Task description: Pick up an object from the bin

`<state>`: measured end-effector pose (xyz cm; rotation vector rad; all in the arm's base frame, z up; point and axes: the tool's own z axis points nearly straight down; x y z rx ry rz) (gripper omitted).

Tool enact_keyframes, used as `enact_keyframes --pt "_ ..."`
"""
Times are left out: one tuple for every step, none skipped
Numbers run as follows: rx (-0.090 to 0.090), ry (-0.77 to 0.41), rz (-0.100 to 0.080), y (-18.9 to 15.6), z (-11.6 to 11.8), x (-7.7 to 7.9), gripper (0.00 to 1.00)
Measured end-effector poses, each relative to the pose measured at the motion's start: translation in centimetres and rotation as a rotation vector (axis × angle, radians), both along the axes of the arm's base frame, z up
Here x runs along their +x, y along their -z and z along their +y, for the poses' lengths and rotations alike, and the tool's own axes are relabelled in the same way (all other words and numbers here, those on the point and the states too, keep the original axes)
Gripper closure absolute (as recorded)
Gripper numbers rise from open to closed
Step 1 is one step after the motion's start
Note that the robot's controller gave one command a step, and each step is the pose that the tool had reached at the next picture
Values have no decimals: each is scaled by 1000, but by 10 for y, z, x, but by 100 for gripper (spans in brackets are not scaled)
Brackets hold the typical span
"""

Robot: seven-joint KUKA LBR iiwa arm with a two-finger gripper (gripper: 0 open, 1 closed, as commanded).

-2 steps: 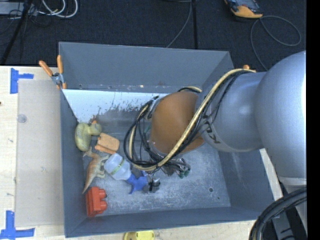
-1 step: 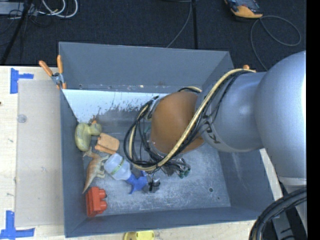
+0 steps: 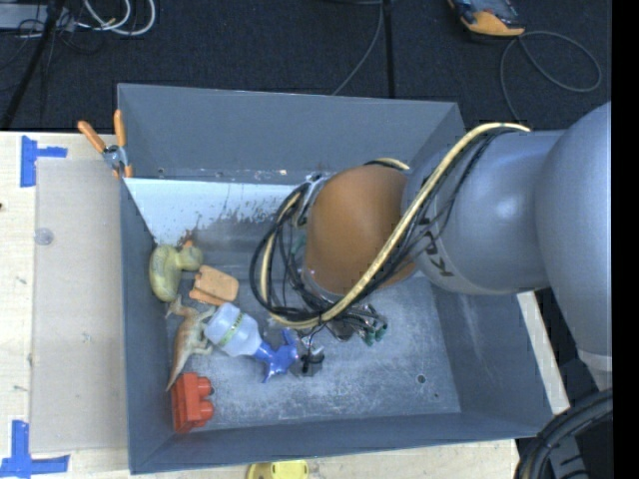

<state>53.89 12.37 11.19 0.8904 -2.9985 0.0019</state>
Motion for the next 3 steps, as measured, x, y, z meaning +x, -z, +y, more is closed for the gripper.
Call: enact_keyframes --pt "2 26 -4 -61 -5 2 100" --pt "4 52 -21 -52 -2 9 100" --pt "3 41 -6 -160 -6 6 100"
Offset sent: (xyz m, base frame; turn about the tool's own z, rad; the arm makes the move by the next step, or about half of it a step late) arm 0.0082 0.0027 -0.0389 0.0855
